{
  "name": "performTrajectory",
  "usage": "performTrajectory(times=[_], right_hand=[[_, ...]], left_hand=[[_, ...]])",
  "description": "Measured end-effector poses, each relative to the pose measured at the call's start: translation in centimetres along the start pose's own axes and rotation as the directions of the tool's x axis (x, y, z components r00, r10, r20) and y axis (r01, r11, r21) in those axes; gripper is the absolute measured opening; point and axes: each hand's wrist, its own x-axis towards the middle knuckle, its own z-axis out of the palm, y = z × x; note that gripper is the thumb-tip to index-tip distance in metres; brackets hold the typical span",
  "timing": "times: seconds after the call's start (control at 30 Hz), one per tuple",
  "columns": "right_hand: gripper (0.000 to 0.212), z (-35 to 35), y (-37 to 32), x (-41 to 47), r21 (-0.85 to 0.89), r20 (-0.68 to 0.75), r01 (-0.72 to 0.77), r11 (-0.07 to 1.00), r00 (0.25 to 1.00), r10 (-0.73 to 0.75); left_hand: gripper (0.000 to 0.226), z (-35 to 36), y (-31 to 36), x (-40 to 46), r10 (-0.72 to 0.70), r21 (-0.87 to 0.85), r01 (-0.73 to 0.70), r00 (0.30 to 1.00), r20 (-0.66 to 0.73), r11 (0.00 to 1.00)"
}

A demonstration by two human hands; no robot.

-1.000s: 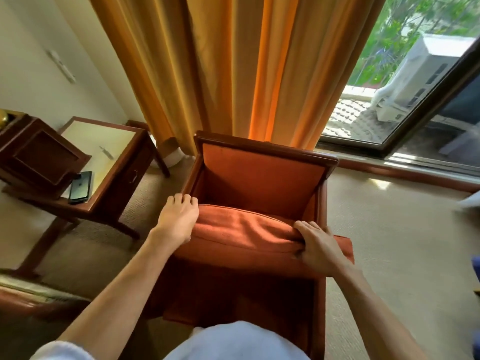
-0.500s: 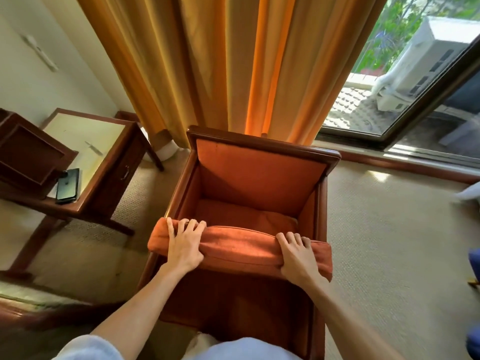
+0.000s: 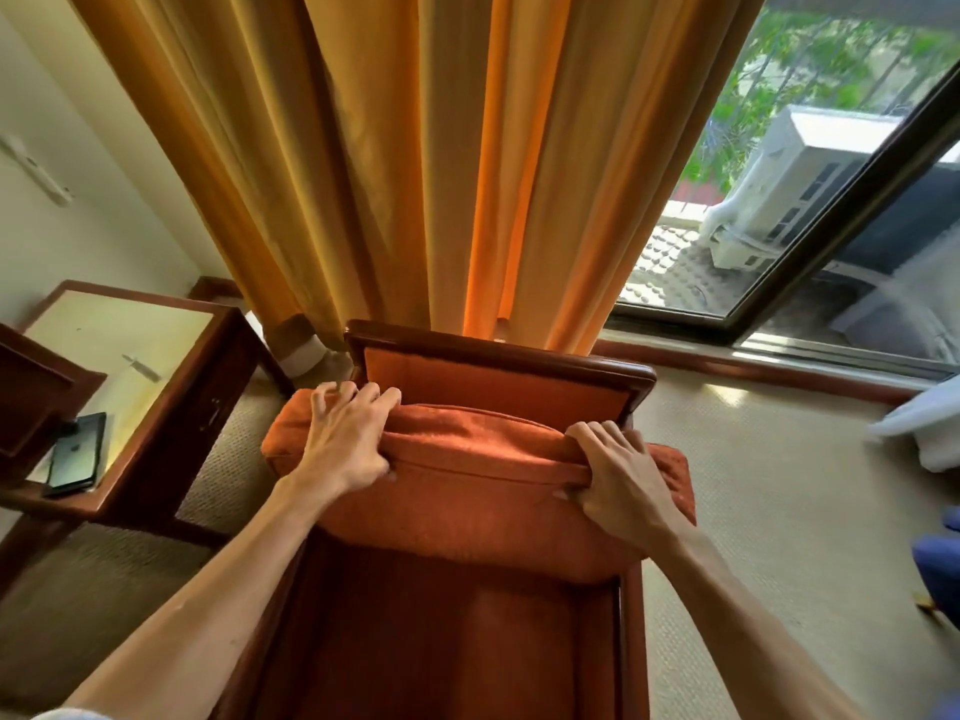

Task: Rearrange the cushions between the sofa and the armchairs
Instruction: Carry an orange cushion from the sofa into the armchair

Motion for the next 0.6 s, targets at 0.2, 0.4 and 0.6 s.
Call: performTrajectory(times=[0.2,0.4,0.6], right_hand=[[0.067,1.9,1.5,4.8,-0.117,0.006,-0.007,0.993,1.0,0.007],[0.084,9.0,5.8,8.8,-0.088,0.227,-0.193,0.977,0.951,0.208],[0.11,13.2,10.1,14.4,-0.153,0.361,-0.279,0.948,0.878,0.316]], left_hand=[[0.088,2.5,-1.4,5.6,-0.041,-0.021,0.04,0.999,-0.033,0.999],[0.094,9.0,-1.1,11.7,-0.065,-0.105,0.085,0.982,0.178,0.991],[0.108,13.0,-1.4,18.4,-0.098,-0.047,0.112,0.968,0.23,0.993]])
